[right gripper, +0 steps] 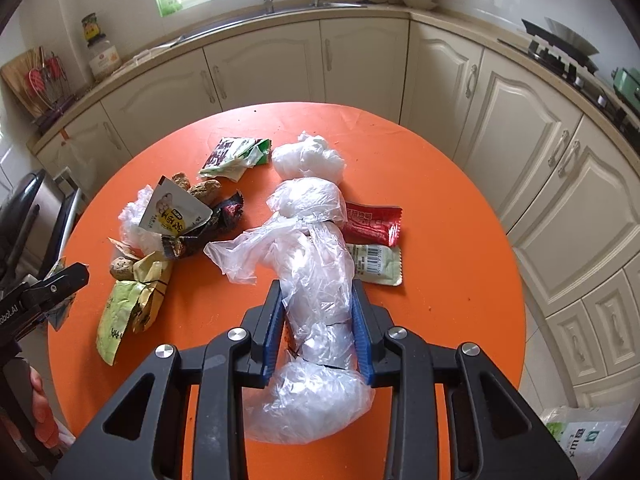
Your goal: Collect trash
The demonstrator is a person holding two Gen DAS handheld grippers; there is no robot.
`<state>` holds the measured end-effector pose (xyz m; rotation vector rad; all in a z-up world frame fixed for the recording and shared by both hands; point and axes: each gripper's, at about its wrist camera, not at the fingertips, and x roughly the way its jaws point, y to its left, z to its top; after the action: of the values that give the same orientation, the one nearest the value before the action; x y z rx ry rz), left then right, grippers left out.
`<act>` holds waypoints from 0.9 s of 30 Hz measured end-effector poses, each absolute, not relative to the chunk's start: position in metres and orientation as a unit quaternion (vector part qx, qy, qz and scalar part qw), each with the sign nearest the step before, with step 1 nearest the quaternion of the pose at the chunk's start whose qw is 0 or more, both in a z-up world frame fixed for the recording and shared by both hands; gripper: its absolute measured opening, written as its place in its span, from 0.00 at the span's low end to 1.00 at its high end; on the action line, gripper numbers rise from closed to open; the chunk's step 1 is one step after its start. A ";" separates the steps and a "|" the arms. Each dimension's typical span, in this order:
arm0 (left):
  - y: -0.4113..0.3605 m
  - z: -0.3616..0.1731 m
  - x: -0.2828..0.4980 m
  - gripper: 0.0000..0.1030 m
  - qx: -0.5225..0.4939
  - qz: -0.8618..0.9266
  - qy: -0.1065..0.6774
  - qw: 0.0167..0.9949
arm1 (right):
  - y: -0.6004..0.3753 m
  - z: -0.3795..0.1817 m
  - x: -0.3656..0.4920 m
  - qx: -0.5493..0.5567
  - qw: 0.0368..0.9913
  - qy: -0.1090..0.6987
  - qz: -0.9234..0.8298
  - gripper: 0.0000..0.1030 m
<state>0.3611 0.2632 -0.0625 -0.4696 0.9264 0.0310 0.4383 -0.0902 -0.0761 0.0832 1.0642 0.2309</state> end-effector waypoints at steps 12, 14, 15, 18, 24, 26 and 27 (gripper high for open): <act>0.217 -0.043 0.330 0.85 -0.192 -0.046 0.423 0.884 | -0.120 -0.051 0.396 0.063 0.870 0.481 0.089 0.30; 0.206 -0.038 0.326 0.85 -0.182 -0.060 0.420 0.887 | -0.128 -0.048 0.389 0.069 0.872 0.478 0.080 0.30; 0.201 -0.036 0.324 0.85 -0.177 -0.066 0.418 0.888 | -0.133 -0.047 0.385 0.073 0.872 0.477 0.077 0.30; 0.182 -0.030 0.317 0.85 -0.162 -0.085 0.415 0.891 | -0.150 -0.044 0.373 0.088 0.875 0.471 0.067 0.30; 0.137 -0.020 0.309 0.85 -0.128 -0.115 0.414 0.894 | -0.192 -0.040 0.352 0.115 0.879 0.461 0.040 0.30; 0.118 -0.019 0.308 0.85 -0.114 -0.125 0.416 0.893 | -0.206 -0.042 0.345 0.125 0.878 0.460 0.032 0.30; 0.109 -0.019 0.308 0.85 -0.108 -0.129 0.418 0.893 | -0.214 -0.044 0.341 0.130 0.878 0.460 0.029 0.30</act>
<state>0.3077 0.1091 -0.0190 -0.2235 0.8673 -0.2681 0.3414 -0.2140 -0.0441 0.2715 0.9594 0.0596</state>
